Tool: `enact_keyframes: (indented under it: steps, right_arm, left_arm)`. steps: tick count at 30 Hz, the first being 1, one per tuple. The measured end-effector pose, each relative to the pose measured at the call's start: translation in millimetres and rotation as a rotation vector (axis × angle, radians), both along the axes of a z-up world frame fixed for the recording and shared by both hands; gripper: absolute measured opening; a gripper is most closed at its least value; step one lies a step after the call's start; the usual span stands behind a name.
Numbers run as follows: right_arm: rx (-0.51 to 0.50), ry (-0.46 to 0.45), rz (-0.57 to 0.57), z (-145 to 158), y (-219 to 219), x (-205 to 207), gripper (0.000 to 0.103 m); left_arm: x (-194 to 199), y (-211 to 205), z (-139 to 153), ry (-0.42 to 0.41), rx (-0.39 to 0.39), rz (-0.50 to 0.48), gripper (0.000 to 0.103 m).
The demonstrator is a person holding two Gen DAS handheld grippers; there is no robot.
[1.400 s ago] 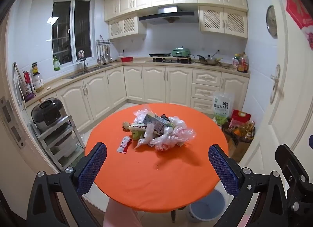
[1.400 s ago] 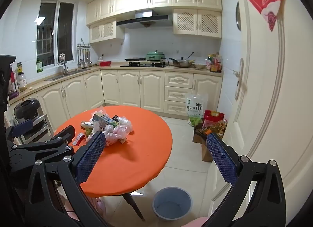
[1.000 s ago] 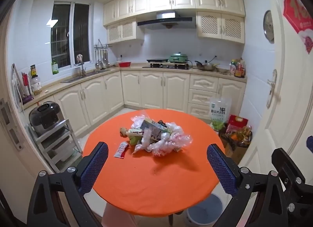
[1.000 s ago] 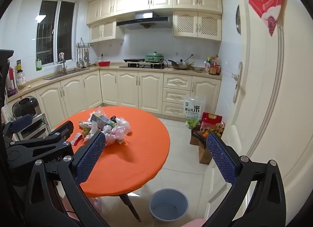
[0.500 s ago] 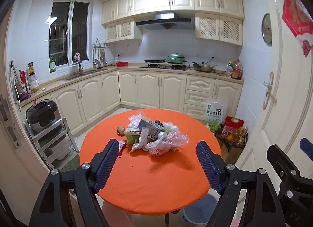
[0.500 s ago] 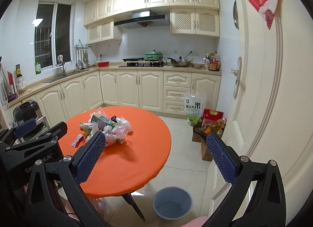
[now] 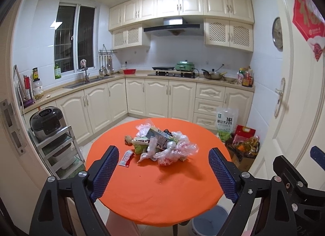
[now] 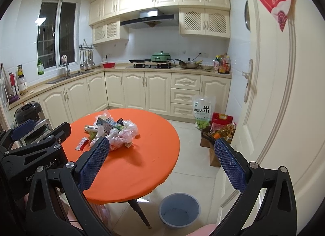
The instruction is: Collect trash
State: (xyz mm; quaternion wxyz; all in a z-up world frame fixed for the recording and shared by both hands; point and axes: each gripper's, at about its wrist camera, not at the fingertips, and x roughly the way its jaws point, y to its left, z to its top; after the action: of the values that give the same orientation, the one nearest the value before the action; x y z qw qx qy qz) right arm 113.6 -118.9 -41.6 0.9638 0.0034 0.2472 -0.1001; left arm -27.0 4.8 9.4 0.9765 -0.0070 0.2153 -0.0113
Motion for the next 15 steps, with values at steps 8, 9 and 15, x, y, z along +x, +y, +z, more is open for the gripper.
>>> enact_keyframes:
  steps: [8, 9, 15]
  right_arm:
    - [0.009, 0.003, 0.002, -0.1, 1.0, -1.1, 0.103]
    - [0.009, 0.004, 0.002, -0.1, 1.5, -1.5, 0.103]
    - [0.009, 0.004, 0.002, 0.0, 1.3, -1.8, 0.103]
  left_arm:
    - [-3.7, 2.1, -2.6, -0.006, 0.001, 0.005, 0.091]
    - [-3.6, 2.4, -2.6, -0.004, 0.000, 0.004, 0.091]
    - [-3.6, 3.4, -2.5, -0.007, 0.000, 0.002, 0.091]
